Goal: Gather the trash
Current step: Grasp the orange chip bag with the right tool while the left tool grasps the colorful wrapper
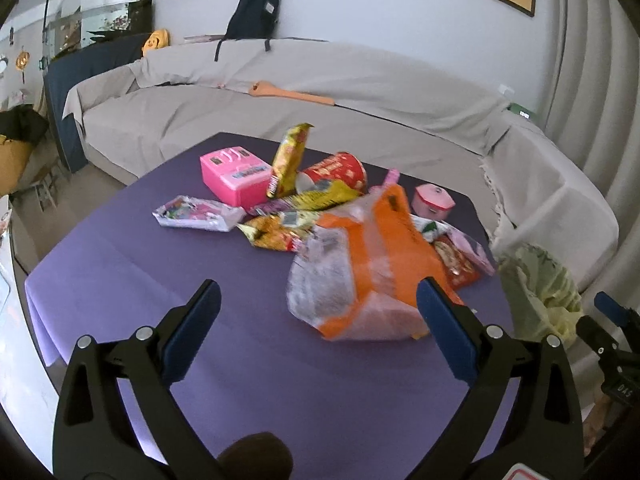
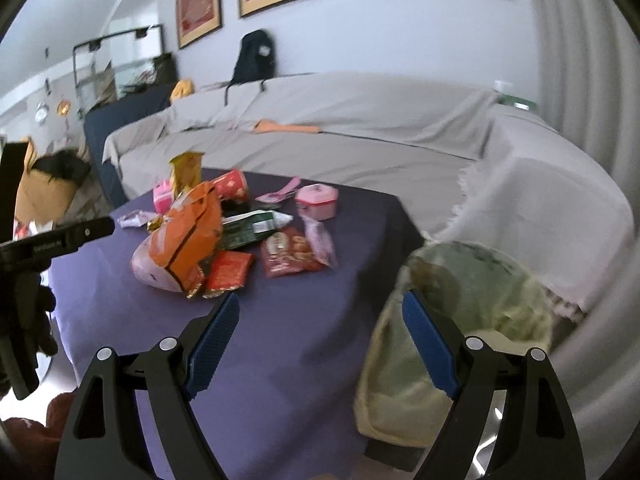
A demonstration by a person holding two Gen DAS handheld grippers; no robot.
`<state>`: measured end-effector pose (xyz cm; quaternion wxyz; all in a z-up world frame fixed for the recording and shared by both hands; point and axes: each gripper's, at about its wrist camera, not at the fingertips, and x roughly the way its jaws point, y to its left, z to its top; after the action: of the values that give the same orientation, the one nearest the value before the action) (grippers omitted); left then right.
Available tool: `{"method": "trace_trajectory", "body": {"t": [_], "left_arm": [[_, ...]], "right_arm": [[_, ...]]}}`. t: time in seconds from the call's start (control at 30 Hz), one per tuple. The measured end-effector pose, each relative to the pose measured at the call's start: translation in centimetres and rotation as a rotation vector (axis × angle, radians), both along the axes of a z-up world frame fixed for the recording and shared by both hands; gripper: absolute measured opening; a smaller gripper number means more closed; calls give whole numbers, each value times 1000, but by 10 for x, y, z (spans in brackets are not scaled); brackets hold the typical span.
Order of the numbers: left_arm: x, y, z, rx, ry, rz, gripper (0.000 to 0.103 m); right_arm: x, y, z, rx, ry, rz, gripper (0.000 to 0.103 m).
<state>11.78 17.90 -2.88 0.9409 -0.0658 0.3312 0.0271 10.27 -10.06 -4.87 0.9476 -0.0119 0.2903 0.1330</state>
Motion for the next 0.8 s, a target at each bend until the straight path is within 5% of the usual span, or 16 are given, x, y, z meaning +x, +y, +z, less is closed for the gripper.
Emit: {"method": "trace_trajectory", "body": {"t": [0.33, 0.7, 0.8], "left_arm": [[23, 33, -18, -15, 18, -2, 94], [71, 145, -42, -140, 66, 92, 94], [90, 181, -55, -250, 103, 137, 94]], "right_arm": [[40, 60, -12, -47, 72, 106, 80], [68, 81, -13, -78, 109, 126, 80], [73, 81, -14, -70, 117, 116, 80]]}}
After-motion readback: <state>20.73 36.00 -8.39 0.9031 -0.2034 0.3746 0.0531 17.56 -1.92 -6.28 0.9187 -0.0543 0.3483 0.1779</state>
